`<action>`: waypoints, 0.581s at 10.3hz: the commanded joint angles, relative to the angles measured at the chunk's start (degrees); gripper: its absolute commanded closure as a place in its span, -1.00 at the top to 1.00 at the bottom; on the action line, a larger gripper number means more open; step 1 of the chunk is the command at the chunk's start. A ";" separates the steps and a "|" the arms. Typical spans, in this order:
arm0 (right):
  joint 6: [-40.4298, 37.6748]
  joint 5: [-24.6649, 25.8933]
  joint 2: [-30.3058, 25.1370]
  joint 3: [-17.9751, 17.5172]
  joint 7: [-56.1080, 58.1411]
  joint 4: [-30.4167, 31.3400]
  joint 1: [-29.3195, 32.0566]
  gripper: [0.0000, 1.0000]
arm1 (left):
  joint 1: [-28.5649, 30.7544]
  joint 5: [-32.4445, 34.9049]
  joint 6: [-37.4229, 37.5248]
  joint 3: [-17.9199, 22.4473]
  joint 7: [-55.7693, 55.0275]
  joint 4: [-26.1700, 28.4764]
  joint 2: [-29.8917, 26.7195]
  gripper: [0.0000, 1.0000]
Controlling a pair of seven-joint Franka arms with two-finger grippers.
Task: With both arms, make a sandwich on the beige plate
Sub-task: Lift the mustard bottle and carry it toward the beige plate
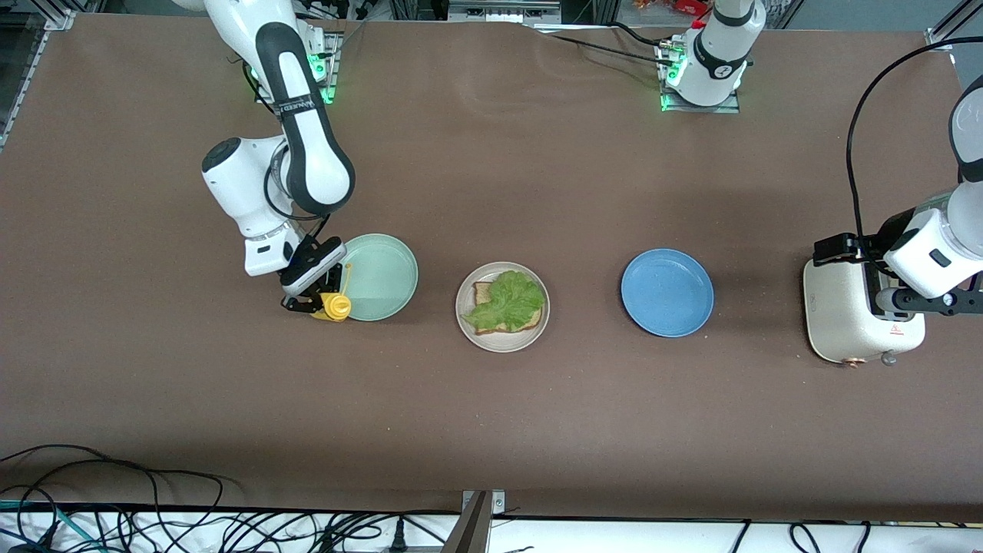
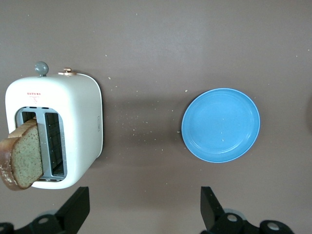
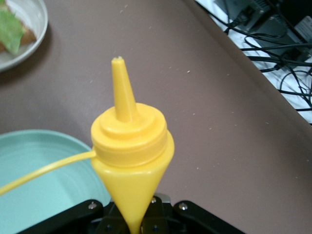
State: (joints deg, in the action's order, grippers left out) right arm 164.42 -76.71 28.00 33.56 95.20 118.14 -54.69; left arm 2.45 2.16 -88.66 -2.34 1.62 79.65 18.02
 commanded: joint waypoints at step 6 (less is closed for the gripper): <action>-9.44 18.82 0.13 2.12 -36.24 -7.13 1.61 -1.00 | 0.10 1.80 0.33 -0.38 -0.30 0.24 -0.17 1.00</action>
State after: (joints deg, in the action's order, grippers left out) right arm 157.75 -63.60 28.02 35.49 66.95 112.79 -53.30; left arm 2.46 2.16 -88.66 -2.34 1.62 79.66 18.10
